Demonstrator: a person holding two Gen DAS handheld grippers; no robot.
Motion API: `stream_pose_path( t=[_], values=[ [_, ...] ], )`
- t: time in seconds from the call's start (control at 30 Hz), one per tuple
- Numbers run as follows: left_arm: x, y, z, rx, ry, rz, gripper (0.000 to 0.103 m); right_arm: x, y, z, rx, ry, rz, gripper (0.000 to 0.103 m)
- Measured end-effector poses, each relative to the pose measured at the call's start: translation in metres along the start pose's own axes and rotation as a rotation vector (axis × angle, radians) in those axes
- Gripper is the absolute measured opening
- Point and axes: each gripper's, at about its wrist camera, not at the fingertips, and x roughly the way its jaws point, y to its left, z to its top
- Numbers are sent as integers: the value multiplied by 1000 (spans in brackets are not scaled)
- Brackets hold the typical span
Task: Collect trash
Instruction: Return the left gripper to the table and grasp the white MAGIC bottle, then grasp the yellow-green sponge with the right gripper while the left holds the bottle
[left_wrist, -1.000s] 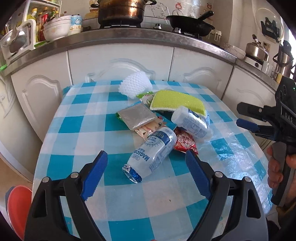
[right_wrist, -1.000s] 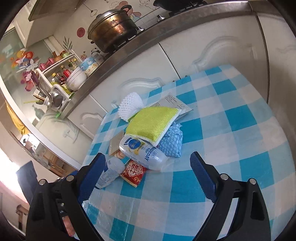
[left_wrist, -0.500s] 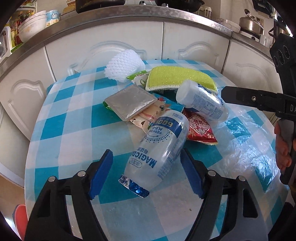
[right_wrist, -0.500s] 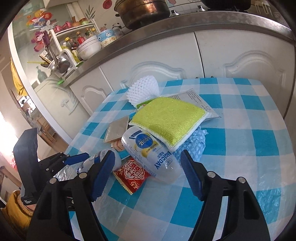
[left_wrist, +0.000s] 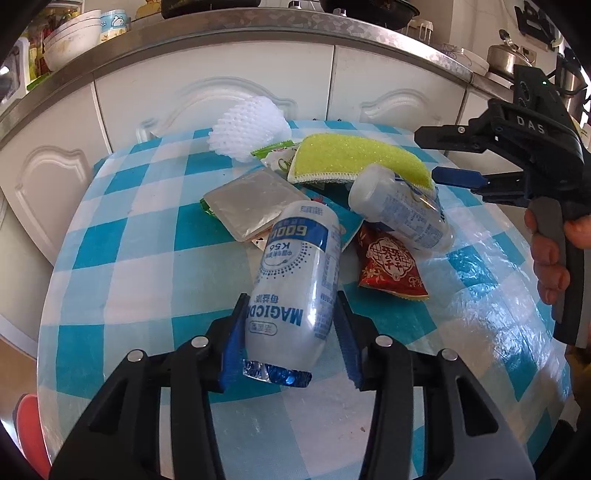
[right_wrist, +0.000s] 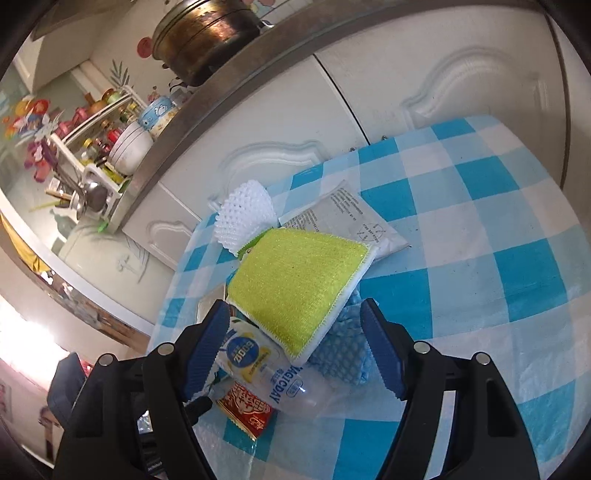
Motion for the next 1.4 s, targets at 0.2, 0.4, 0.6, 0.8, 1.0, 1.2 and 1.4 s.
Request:
stream_pose_path(
  t=[0.2, 0.4, 0.6, 0.8, 1.0, 1.2, 1.4],
  values=[
    [-8, 2, 1, -29, -22, -5, 46, 15, -15, 18, 97, 35, 69, 63],
    [-16, 4, -1, -46, -35, -6, 46, 26, -23, 18, 163, 56, 103, 33],
    [-19, 11, -6, -77, -34, -11, 46, 16, -4, 15, 114, 10, 179, 40],
    [-20, 17, -9, -111, -38, -23, 46, 31, 7, 16, 105, 44, 182, 59],
    [-19, 22, -9, -127, -36, -21, 46, 51, 13, 12, 72, 76, 106, 20],
    [-21, 27, -9, -147, -47, -17, 46, 42, 17, 5, 50, 48, 85, 1],
    [-28, 29, -11, -159, -61, -17, 46, 13, 34, 7, -78, -46, 3, 7]
  ],
)
